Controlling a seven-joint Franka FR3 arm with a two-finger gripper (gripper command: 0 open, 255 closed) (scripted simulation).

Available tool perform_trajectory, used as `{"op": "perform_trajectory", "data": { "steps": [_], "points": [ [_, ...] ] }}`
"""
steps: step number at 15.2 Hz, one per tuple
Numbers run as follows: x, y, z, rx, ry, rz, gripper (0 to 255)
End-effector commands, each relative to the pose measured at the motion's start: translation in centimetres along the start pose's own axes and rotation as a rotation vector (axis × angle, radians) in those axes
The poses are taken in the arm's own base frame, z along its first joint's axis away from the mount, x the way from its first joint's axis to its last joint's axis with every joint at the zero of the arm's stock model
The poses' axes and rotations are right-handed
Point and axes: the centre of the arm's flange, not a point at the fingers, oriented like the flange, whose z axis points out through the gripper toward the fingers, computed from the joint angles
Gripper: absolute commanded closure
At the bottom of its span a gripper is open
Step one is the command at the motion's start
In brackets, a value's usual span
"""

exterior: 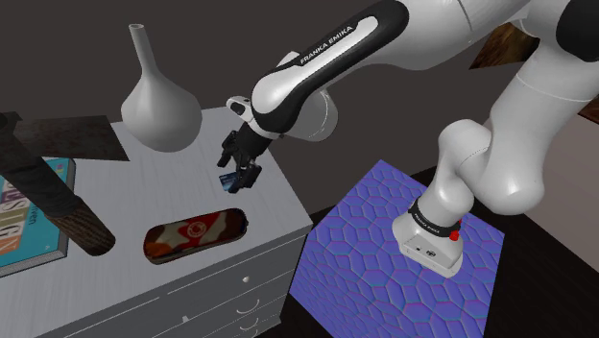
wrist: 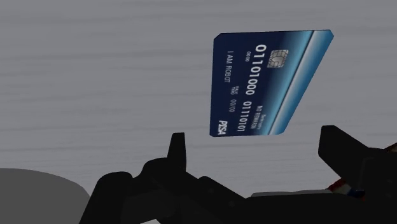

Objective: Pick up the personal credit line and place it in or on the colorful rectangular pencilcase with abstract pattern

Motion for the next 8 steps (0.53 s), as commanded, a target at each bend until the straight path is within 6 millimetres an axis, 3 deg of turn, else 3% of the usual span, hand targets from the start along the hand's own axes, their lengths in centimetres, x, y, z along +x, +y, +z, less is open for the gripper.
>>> {"op": "perform_trajectory", "data": {
  "steps": [1, 2, 8],
  "points": [
    [0.0, 0.0, 0.0, 0.0, 0.0, 0.0, 0],
    [0.0, 0.0, 0.0, 0.0, 0.0, 0.0, 255],
    [0.01, -0.01, 0.0, 0.0, 0.0, 0.0, 255]
  ]
}}
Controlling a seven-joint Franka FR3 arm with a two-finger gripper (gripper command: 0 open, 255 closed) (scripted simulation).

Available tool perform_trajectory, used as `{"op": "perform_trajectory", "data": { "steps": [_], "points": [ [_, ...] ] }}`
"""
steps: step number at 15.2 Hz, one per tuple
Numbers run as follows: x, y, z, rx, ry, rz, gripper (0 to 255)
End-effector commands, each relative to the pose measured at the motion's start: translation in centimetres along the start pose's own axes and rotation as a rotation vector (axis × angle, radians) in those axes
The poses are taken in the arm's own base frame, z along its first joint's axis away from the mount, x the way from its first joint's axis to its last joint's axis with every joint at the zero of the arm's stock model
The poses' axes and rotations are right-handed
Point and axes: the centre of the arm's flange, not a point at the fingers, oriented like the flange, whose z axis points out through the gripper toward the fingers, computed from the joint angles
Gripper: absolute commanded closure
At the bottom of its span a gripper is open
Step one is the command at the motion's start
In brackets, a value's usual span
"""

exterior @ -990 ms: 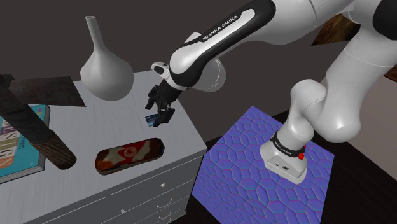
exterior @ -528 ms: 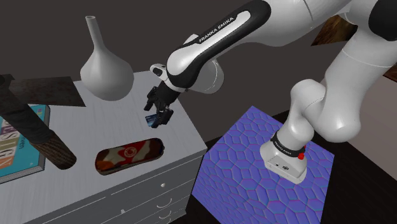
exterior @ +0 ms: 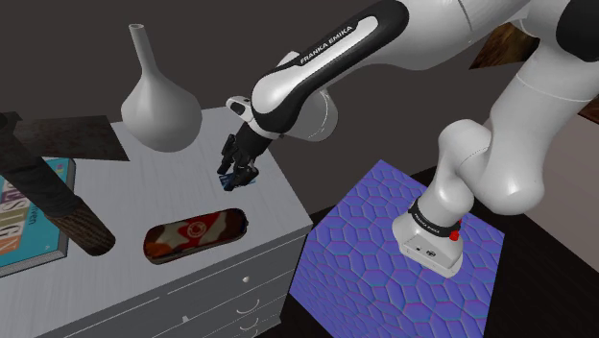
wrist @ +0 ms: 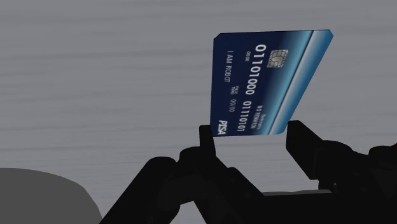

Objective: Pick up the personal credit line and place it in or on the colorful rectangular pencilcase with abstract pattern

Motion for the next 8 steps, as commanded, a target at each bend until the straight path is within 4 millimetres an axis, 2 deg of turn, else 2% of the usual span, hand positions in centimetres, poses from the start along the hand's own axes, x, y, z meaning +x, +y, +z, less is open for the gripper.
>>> {"op": "perform_trajectory", "data": {
  "steps": [1, 3, 8],
  "points": [
    [0.0, 0.0, 0.0, 0.0, 0.0, 0.0, 255],
    [0.0, 0.0, 0.0, 0.0, 0.0, 0.0, 255],
    [1.4, 0.0, -2.2, 0.0, 0.0, 0.0, 255]
  ]
}}
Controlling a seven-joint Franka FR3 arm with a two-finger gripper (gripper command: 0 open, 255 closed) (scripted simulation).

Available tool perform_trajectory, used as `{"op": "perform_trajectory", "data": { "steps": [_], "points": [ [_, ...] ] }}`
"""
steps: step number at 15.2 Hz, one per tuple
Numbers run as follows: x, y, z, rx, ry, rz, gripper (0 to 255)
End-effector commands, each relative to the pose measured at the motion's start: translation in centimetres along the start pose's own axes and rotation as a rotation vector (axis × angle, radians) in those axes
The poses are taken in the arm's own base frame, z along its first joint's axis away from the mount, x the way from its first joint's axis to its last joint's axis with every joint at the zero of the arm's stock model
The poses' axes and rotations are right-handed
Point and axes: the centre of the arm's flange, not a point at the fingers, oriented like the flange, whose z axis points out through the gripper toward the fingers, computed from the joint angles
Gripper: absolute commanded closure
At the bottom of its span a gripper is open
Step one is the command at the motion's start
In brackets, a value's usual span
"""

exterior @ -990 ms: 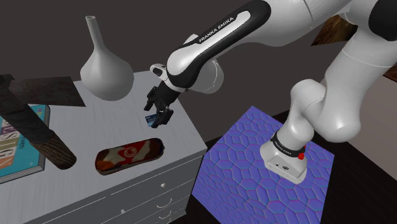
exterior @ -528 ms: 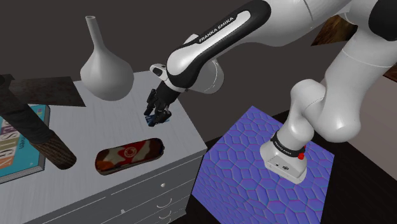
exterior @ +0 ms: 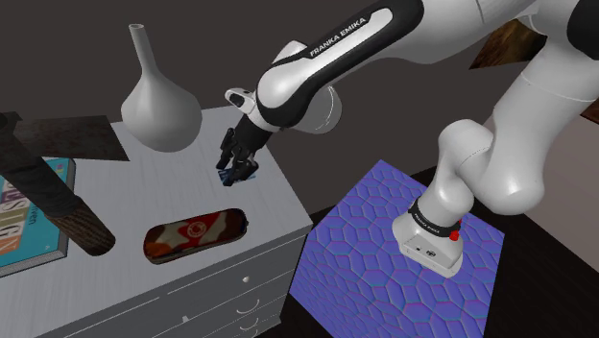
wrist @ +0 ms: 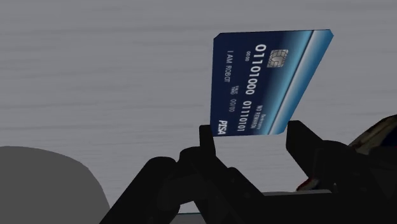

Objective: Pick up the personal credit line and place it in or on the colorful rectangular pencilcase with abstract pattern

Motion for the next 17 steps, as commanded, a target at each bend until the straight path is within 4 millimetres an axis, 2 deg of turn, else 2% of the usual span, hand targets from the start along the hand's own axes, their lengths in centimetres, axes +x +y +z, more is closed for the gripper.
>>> {"op": "perform_trajectory", "data": {
  "steps": [1, 17],
  "points": [
    [0.6, 0.0, -1.0, 0.0, -0.001, 0.0, 255],
    [5.2, 0.0, -8.1, 0.0, -0.001, 0.0, 255]
  ]
}}
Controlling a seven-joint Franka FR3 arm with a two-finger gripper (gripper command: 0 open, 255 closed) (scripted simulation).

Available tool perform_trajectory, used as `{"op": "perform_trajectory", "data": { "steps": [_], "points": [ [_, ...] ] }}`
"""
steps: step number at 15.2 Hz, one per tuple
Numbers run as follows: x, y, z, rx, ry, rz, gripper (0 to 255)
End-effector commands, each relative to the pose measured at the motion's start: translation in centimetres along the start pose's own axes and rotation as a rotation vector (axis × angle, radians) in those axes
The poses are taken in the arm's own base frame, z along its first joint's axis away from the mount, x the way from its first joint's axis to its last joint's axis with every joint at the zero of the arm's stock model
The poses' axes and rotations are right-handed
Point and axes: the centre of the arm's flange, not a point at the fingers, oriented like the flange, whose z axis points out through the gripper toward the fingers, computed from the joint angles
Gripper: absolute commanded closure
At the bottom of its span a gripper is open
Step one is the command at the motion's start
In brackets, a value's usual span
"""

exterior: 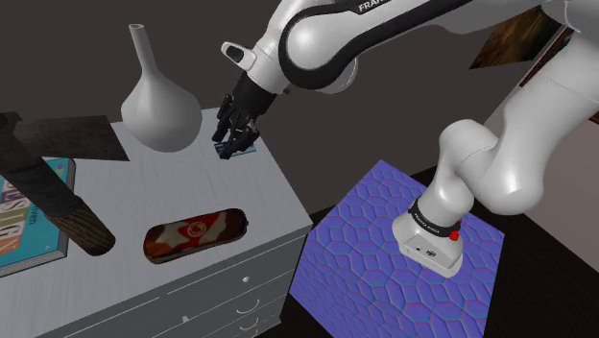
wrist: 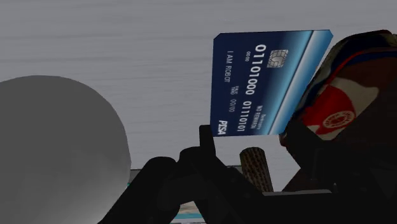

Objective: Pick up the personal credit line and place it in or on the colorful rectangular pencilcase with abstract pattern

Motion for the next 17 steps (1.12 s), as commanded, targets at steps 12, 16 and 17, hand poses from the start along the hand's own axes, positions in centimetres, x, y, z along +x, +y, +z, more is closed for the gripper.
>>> {"op": "perform_trajectory", "data": {
  "steps": [12, 16, 17],
  "points": [
    [9.8, -10.5, 3.4, 0.0, -0.001, 0.0, 255],
    [11.4, -12.7, 4.8, 0.0, -0.001, 0.0, 255],
    [11.1, -12.7, 5.2, 0.0, -0.001, 0.0, 255]
  ]
}}
